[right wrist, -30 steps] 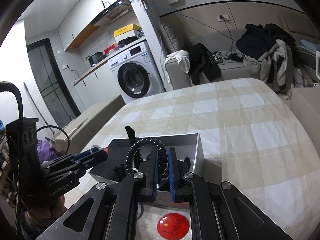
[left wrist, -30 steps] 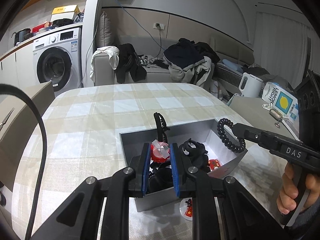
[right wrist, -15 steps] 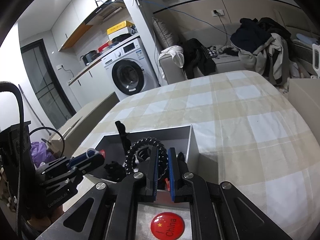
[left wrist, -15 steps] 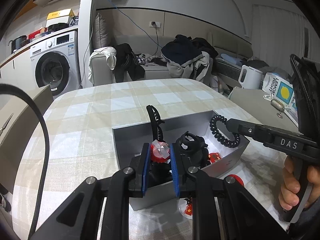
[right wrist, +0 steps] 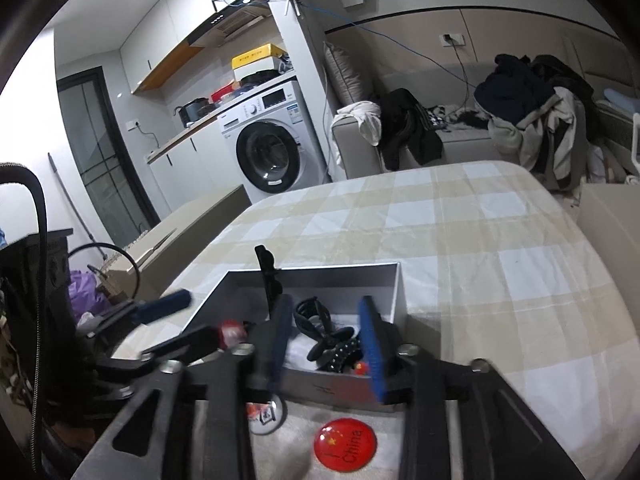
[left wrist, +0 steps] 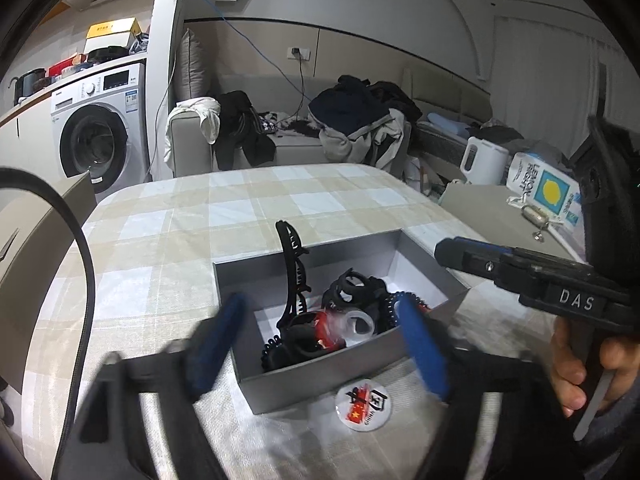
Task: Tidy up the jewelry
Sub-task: 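Withdraw both tools from the box toward the two remaining badges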
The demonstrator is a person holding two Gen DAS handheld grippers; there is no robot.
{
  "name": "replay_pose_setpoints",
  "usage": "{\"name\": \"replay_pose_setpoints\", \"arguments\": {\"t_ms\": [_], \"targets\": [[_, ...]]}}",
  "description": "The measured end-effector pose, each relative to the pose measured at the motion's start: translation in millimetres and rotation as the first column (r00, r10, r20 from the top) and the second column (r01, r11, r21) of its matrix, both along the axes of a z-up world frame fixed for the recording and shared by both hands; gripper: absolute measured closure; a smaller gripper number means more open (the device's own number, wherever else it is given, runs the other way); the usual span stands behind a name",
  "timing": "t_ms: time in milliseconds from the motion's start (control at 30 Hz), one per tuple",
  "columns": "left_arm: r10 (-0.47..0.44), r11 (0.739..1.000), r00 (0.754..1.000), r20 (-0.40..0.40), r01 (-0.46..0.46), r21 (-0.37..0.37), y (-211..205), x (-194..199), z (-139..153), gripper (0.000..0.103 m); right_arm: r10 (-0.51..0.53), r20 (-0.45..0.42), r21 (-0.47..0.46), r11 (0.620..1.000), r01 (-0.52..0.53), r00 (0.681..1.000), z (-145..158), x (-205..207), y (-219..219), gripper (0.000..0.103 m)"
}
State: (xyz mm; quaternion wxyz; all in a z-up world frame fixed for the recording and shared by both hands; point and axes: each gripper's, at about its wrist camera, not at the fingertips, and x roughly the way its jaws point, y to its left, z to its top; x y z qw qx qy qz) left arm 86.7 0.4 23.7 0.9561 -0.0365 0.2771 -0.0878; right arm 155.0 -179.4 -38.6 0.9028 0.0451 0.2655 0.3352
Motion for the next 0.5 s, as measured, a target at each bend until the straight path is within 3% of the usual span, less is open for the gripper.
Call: {"name": "replay_pose_setpoints", "arguments": {"t_ms": [33, 100, 167, 400, 500], "targets": [[-0.004, 1.0, 1.0, 0.004, 0.004, 0.003, 0, -3, 2, 0.017, 0.002, 0.003, -0.008, 1.0, -0.002, 1.0, 0, -1, -2, 0.049], [0.002, 1.0, 1.0, 0.006, -0.002, 0.031, 0, -10, 5, 0.008, 0.014, 0.013, -0.022, 1.0, -0.014, 1.0, 0, -8, -9, 0.019], [0.024, 0.998, 1.0, 0.007, -0.024, 0.049, 2, -17, 6, 0.001, 0.013, 0.014, -0.011, 1.0, -0.013, 1.0, -1, -13, -19, 0.003], [0.041, 0.999, 0.999, -0.026, -0.042, -0.032, 12, -44, -5, 0.001, 0.031, -0.043, -0.006, 1.0, -0.031, 0.999, -14, -22, -34, 0.0], [0.046, 0.999, 0.998, -0.042, -0.046, -0.012, 2, -47, -15, 0.001, 0.072, -0.081, -0.045, 0.996, -0.076, 0.994, -24, -23, -28, 0.0]]}}
